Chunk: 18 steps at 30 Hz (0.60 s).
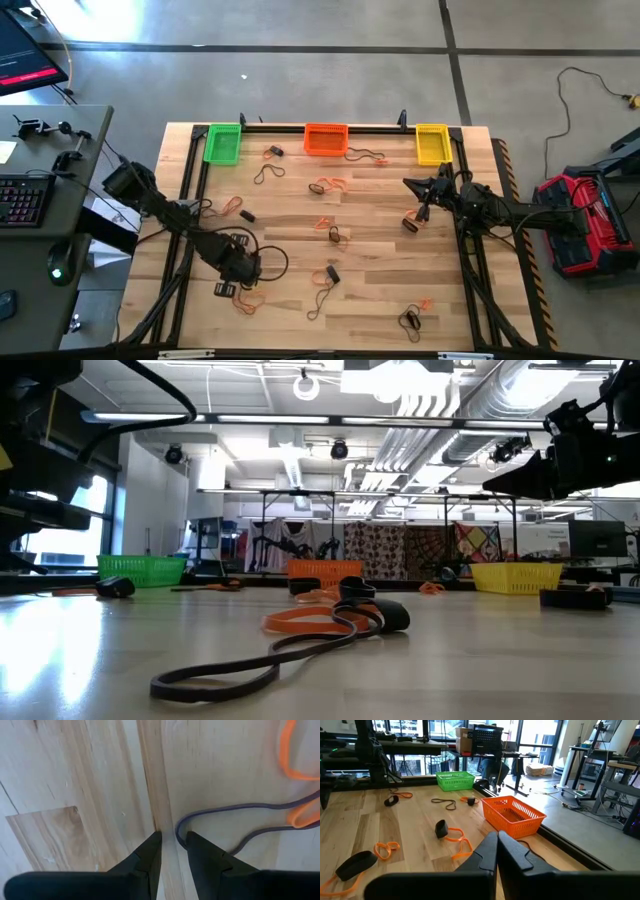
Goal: Sort rubber bands into baskets
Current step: Put the bottom left blue rubber band into the orange bin
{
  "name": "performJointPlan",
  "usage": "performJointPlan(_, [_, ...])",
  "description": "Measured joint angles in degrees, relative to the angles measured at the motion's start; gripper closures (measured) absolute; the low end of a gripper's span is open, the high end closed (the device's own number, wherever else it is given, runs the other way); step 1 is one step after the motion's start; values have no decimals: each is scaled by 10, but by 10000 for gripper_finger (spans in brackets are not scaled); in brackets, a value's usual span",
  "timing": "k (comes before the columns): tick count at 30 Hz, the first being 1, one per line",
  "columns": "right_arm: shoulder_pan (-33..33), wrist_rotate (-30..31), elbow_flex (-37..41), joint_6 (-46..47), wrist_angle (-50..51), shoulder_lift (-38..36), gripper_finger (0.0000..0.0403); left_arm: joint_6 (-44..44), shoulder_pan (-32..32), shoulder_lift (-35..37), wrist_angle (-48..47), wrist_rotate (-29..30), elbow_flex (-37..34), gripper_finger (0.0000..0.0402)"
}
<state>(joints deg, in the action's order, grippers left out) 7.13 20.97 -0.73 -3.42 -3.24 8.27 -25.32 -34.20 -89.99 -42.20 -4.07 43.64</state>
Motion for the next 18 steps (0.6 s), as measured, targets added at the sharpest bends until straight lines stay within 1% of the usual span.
performJointPlan(4, [0,0,0,0,0,0,402,-1,0,0,6,-1,-1,316])
performJointPlan(7, [0,0,0,0,0,0,402,-2,0,-1,10,-1,-2,325])
performJointPlan(9, [0,0,0,0,0,0,402,-1,0,-1,11,-1,-2,339])
performJointPlan(14, [0,0,0,0,0,0,402,-1,0,-1,21,-4,-2,391])
performJointPlan(18, [0,0,0,0,0,0,402,8,0,8,23,4,-4,397])
